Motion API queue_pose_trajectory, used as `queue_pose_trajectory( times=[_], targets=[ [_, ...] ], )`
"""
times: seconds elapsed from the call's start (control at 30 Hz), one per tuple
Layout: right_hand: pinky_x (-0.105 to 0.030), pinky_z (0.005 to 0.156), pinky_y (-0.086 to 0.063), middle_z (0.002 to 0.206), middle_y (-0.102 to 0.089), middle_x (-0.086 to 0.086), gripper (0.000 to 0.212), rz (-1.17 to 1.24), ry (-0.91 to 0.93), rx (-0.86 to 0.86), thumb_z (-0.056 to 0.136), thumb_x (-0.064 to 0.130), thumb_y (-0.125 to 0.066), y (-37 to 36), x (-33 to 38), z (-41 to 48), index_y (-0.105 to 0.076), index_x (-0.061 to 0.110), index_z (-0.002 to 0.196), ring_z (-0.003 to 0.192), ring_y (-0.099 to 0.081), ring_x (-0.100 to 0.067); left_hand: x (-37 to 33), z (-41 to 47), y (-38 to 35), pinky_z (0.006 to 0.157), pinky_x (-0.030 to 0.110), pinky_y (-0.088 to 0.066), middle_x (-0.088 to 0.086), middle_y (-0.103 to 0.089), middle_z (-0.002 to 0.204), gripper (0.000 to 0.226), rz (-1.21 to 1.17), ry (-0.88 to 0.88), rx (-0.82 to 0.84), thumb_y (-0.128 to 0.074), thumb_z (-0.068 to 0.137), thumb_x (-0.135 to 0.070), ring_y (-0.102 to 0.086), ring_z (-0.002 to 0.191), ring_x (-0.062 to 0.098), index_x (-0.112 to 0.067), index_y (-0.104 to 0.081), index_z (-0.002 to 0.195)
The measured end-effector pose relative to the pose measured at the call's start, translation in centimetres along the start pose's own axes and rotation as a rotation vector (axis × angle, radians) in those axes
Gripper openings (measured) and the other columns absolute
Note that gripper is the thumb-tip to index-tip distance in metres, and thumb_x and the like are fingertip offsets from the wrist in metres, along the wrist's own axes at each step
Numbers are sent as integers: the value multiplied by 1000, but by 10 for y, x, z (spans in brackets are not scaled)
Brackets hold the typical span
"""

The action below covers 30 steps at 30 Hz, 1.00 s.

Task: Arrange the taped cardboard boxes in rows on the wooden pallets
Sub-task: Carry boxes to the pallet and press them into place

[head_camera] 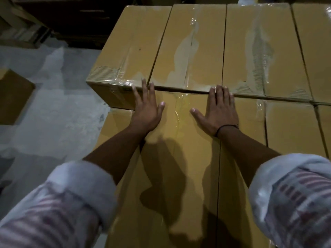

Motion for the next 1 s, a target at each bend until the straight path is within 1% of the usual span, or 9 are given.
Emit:
queue_pose_trajectory(
  times=[0.07,0.17,0.3,0.4,0.47,0.6,0.7,0.83,1.0],
  targets=[
    [-46,127,3,169,7,-14,106,-1,-10,-14,88,85,-16,0,0,1,3,12,162,156,10,-29,-4,23,-4,125,60,-1,4,20,170,79,30,-15,32,-31,106,-56,24,152,42,-18,9,163],
    [-46,127,2,170,3,-14,105,-3,-18,-26,88,85,-16,1,1,2,-1,12,162,156,7,-29,-4,33,-9,127,54,-1,7,8,172,77,41,-1,26,-28,106,-55,17,155,37,-13,-1,164],
    [-47,127,1,169,-2,-15,104,2,-26,-15,89,85,-16,2,1,0,-7,11,162,156,5,-29,-2,29,-6,128,49,-8,8,-5,172,72,-12,-4,-23,-32,107,-50,8,158,30,-10,-14,163],
    [-47,127,1,169,-6,-16,102,16,-24,-19,90,84,-18,5,2,-1,-12,11,161,156,4,-30,-3,30,-2,128,50,-13,8,-14,171,65,-47,5,-57,-37,107,-44,2,158,29,-10,-23,161],
    [-47,126,4,169,-2,-16,102,9,-19,-10,91,83,-17,5,3,0,-8,11,162,156,7,-30,-3,30,-2,128,50,-13,7,-15,171,63,-46,4,-72,-37,108,-42,1,158,29,-11,-25,161],
    [-49,126,7,168,12,-16,103,-47,-2,11,90,84,-8,2,4,4,5,11,162,155,17,-31,-2,32,-2,128,49,-11,5,-13,171,62,-49,5,-70,-34,109,-42,4,158,28,-13,-22,162],
    [-49,126,7,168,12,-16,103,-49,-6,17,90,83,-7,1,4,5,6,11,161,155,17,-31,-1,33,-2,128,49,-11,4,-14,171,60,-63,2,-76,-34,109,-40,3,158,29,-13,-24,162],
    [-50,126,1,169,1,-16,101,-48,-23,-3,91,81,-11,3,4,6,-2,9,162,156,7,-32,1,34,-3,128,50,-14,4,-18,170,58,-74,10,-85,-35,109,-40,1,158,29,-14,-27,160],
    [-52,121,-19,163,-24,-19,97,-58,-38,-49,93,78,-21,9,7,4,-17,7,159,149,-20,-37,0,34,-3,128,47,-12,5,-17,170,58,-46,6,-88,-35,109,-40,0,158,29,-13,-27,160]
  ],
)
Point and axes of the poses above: each hand's wrist, its own z-axis towards the middle knuckle, its own y-axis out of the back of the hand, x = y × z, the point moved 6 cm from there along z, towards the middle knuckle
